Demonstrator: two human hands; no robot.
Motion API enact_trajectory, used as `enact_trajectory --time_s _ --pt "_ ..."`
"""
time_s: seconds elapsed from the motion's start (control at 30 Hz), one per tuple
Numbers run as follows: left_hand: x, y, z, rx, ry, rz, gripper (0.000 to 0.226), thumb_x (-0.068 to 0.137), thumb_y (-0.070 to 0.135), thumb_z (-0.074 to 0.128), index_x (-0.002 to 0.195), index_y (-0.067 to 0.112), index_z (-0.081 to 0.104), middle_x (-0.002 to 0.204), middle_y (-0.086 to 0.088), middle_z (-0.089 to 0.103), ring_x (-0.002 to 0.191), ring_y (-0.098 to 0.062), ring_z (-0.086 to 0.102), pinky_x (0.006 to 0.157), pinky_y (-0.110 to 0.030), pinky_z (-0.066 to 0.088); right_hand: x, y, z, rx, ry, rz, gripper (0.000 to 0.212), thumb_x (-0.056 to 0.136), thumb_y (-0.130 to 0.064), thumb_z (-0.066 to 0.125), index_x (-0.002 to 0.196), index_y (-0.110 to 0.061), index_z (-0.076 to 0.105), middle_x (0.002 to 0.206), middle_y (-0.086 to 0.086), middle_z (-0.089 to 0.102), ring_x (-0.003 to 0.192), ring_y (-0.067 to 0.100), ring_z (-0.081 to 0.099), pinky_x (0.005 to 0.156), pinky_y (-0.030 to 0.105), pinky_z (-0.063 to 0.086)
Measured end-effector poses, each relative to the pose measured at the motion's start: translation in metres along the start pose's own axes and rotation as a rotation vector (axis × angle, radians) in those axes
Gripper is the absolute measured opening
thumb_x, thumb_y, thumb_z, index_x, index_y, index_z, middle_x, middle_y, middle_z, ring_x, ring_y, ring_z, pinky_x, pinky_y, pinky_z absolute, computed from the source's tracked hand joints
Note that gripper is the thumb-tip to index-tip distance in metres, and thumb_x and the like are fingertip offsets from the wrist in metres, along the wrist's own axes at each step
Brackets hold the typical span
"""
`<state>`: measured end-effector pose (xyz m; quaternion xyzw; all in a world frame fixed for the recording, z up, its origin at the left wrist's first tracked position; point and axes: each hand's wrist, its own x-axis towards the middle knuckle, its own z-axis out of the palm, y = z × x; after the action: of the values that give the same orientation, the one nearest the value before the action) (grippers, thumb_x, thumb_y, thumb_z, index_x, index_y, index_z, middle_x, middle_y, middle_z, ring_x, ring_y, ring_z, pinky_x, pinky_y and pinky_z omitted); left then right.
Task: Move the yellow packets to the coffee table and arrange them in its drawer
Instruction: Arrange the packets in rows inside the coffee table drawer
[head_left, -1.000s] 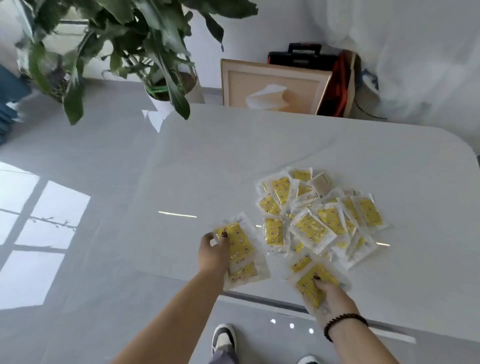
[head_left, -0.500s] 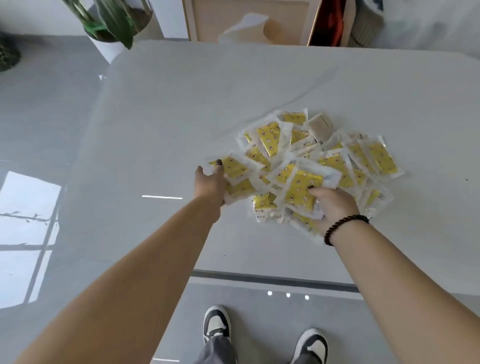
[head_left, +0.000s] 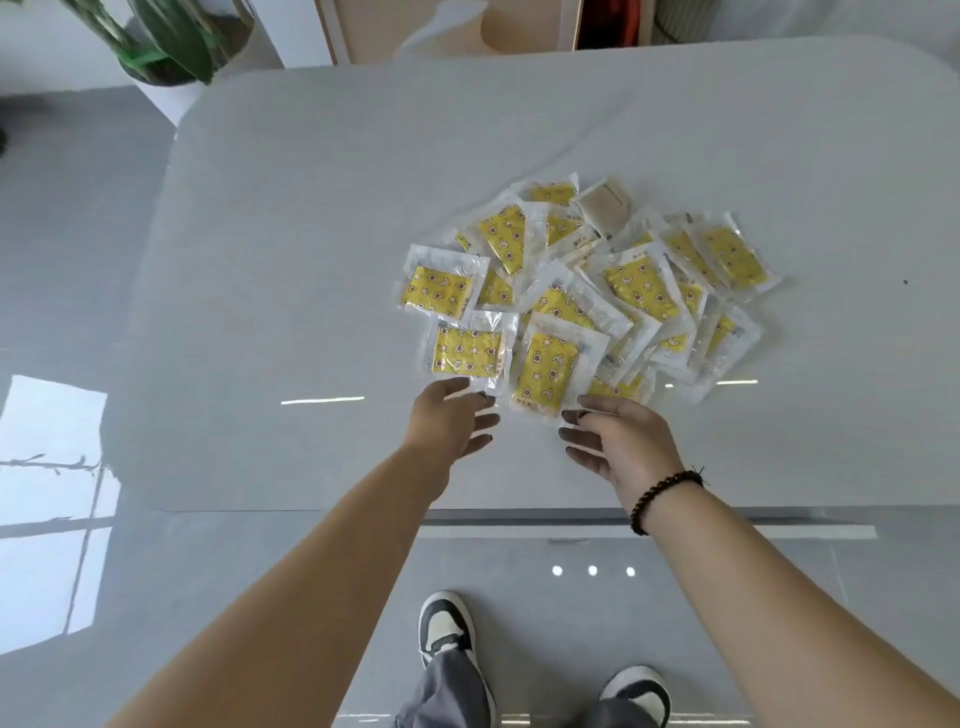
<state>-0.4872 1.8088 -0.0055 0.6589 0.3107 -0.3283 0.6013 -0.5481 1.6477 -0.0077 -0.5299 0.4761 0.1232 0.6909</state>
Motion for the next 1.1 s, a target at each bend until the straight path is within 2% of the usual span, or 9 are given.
enact_trajectory --time_s 0.17,0.27,0.33,0.4,0.53,0.63,0.73,0.83,1.1 --pt "-0.015 -0.046 0.008 0.196 0.002 0.176 0.033 0.093 0.003 0.046 0.121 0.014 0.058 0.102 -0.002 0.072 0.09 -0.016 0.067 0.075 -0.024 0.053 -0.002 0.045 -0.01 -0.211 -0.016 -0.172 0.02 0.089 0.0 0.051 0.098 -0.013 0.064 0.095 0.006 0.071 0.089 0.021 0.067 0.077 0.028 0.056" --pt "-0.013 -0.084 0.013 0.519 0.103 0.391 0.031 0.092 0.007 0.05 0.118 0.022 0.059 0.116 0.008 0.065 0.102 -0.009 0.059 0.074 -0.01 0.045 0.007 0.077 -0.024 -0.637 0.047 -0.559 0.024 0.088 -0.003 0.055 0.106 -0.016 0.063 0.108 -0.002 0.065 0.107 0.015 0.06 0.086 0.012 0.046" --pt "-0.006 -0.11 0.011 0.715 0.171 0.572 0.034 0.093 0.011 0.053 0.125 0.021 0.056 0.129 0.008 0.054 0.119 -0.01 0.049 0.09 -0.014 0.036 0.019 0.098 -0.033 -0.886 0.079 -0.89 0.03 0.086 -0.001 0.059 0.115 -0.008 0.062 0.12 0.005 0.06 0.121 0.021 0.052 0.101 0.026 0.043" --pt "0.006 -0.132 0.008 0.815 0.199 0.727 0.037 0.091 0.009 0.055 0.127 0.016 0.057 0.136 0.003 0.05 0.127 -0.016 0.045 0.102 -0.021 0.034 0.034 0.115 -0.037 -1.027 0.079 -1.078 0.033 0.084 -0.003 0.061 0.117 -0.003 0.062 0.125 0.012 0.057 0.129 0.03 0.047 0.107 0.039 0.04" --pt "0.032 -0.16 -0.009 0.93 0.249 1.051 0.036 0.089 0.013 0.048 0.122 0.011 0.063 0.135 -0.006 0.055 0.128 -0.023 0.048 0.105 -0.037 0.04 0.056 0.133 -0.037 -1.171 0.068 -1.244 0.037 0.091 -0.02 0.047 0.119 -0.002 0.061 0.132 0.019 0.052 0.132 0.036 0.043 0.104 0.054 0.039" --pt "0.049 -0.174 -0.021 1.021 0.254 1.267 0.037 0.094 0.014 0.046 0.126 0.011 0.064 0.135 -0.009 0.057 0.13 -0.025 0.05 0.104 -0.035 0.041 0.068 0.141 -0.045 -1.225 0.08 -1.369 0.041 0.092 -0.022 0.047 0.126 -0.002 0.059 0.138 0.02 0.049 0.135 0.035 0.04 0.106 0.054 0.037" --pt "0.06 -0.18 -0.018 0.994 0.4 1.42 0.034 0.093 0.014 0.045 0.117 0.014 0.07 0.126 -0.007 0.064 0.122 -0.021 0.057 0.095 -0.031 0.045 0.074 0.147 -0.045 -1.236 0.141 -1.476 0.043 0.093 -0.022 0.044 0.128 -0.002 0.057 0.14 0.019 0.048 0.135 0.034 0.04 0.107 0.051 0.038" --pt "0.069 -0.182 -0.01 0.982 0.524 1.499 0.035 0.088 0.013 0.045 0.106 0.016 0.075 0.115 -0.006 0.069 0.112 -0.021 0.064 0.083 -0.033 0.049 0.079 0.152 -0.04 -1.237 0.214 -1.533 0.043 0.09 -0.021 0.043 0.126 -0.004 0.06 0.138 0.016 0.052 0.133 0.032 0.044 0.104 0.047 0.041" --pt "0.077 -0.18 -0.009 1.004 0.594 1.539 0.04 0.086 0.014 0.04 0.099 0.017 0.077 0.106 -0.005 0.07 0.104 -0.02 0.064 0.075 -0.027 0.041 0.088 0.157 -0.035 -1.226 0.345 -1.637 0.044 0.088 -0.021 0.038 0.121 -0.006 0.064 0.133 0.011 0.057 0.127 0.029 0.051 0.098 0.041 0.042"
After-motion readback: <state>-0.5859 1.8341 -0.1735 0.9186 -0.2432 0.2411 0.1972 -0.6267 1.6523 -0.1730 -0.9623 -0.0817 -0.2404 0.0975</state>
